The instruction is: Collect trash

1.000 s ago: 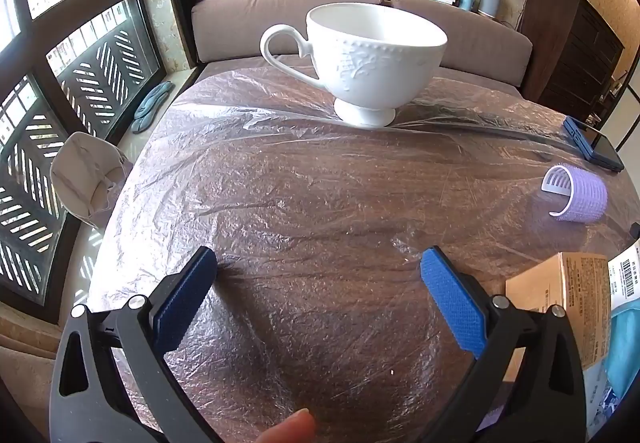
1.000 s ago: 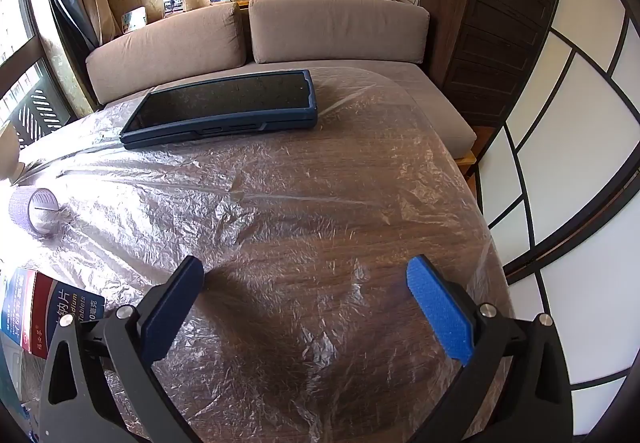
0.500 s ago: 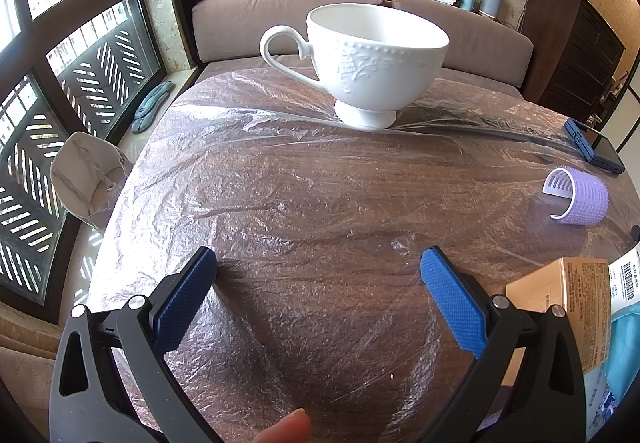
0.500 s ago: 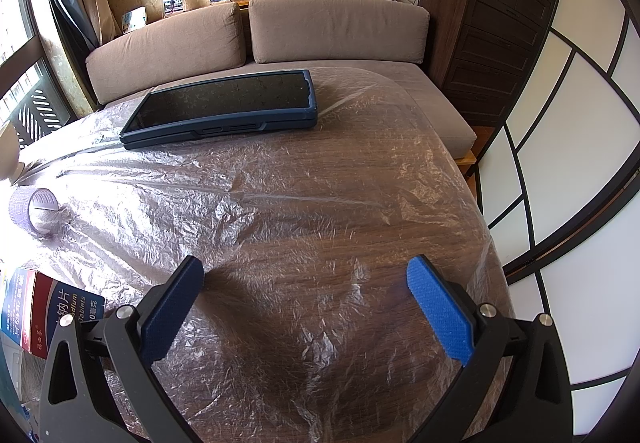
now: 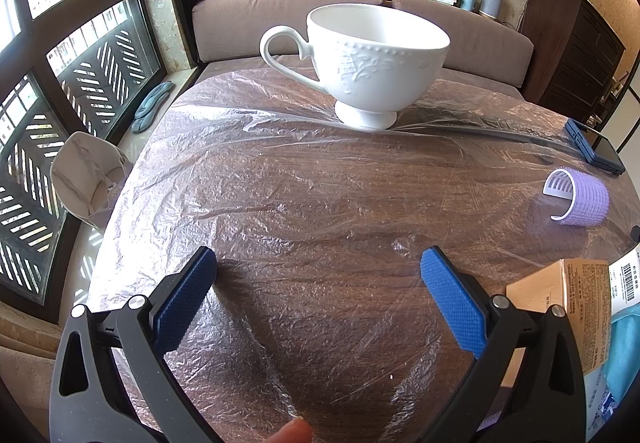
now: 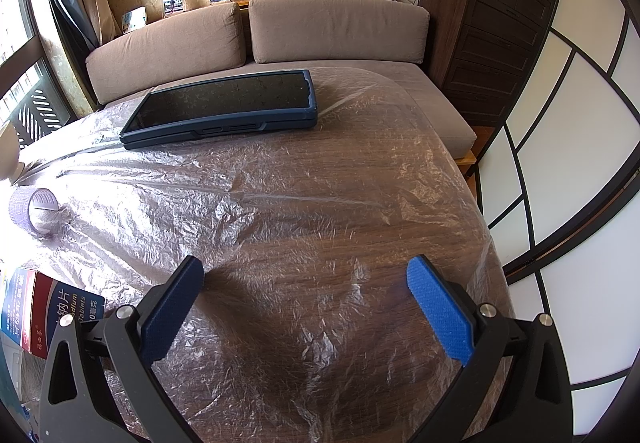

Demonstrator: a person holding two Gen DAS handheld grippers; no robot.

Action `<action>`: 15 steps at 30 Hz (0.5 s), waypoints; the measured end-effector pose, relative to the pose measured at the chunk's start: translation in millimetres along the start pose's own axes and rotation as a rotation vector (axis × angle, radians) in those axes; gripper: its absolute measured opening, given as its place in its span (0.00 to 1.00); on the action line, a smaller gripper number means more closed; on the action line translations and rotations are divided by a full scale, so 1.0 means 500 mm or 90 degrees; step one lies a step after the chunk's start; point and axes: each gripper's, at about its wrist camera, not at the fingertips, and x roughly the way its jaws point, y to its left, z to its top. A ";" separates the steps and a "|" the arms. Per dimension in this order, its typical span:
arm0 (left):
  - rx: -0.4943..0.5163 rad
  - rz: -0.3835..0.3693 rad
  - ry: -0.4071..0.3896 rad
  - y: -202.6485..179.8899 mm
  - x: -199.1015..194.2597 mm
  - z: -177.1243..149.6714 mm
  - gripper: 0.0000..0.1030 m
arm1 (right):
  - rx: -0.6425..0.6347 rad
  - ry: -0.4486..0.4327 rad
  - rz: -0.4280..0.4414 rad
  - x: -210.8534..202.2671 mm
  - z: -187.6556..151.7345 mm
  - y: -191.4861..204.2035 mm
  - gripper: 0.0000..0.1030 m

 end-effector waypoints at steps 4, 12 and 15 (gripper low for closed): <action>0.000 0.000 0.000 0.000 0.000 0.000 0.99 | 0.000 0.000 0.000 0.000 0.000 0.000 0.96; 0.000 0.000 0.000 0.000 0.000 0.000 0.99 | 0.000 0.000 0.000 0.000 0.000 0.000 0.96; 0.000 0.000 0.000 0.000 0.000 -0.001 0.99 | 0.000 0.000 0.000 0.000 0.000 -0.001 0.96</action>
